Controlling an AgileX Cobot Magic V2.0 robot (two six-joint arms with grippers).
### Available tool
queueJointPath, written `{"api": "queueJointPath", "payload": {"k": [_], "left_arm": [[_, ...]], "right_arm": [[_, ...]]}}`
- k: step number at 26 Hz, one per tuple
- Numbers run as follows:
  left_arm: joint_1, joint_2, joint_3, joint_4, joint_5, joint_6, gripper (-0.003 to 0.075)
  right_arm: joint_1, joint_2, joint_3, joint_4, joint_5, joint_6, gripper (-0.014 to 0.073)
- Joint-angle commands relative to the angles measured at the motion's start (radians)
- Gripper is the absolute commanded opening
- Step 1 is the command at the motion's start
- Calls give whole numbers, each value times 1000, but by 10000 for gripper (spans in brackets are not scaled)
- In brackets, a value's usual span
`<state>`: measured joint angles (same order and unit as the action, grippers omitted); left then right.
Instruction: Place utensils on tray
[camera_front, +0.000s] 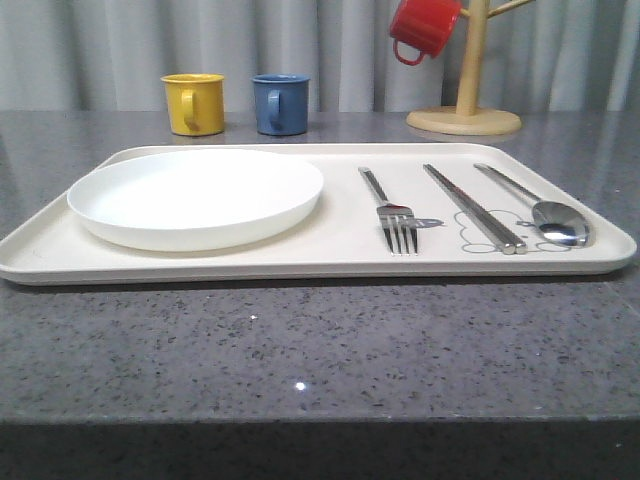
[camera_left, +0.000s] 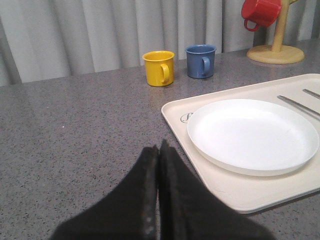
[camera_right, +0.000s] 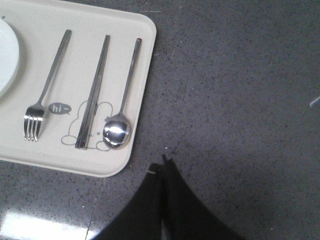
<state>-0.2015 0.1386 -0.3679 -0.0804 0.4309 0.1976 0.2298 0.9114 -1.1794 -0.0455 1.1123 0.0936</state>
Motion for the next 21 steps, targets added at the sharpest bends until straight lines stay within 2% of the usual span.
{"api": "queueJointPath", "payload": {"k": [1,12,21], "left_arm": [[0,12,-28,-12,-85,-8,-18],[0,12,-28,-12,-85,-8,-18],[0,12,-28,-12,-85,-8,-18]], "right_arm": [[-1,-136,149,-17,-180,-11,-67],[-1,-514,585,-25,-518,-11,-67],[-2,-715,723,-25,-637,-11,-67]]}}
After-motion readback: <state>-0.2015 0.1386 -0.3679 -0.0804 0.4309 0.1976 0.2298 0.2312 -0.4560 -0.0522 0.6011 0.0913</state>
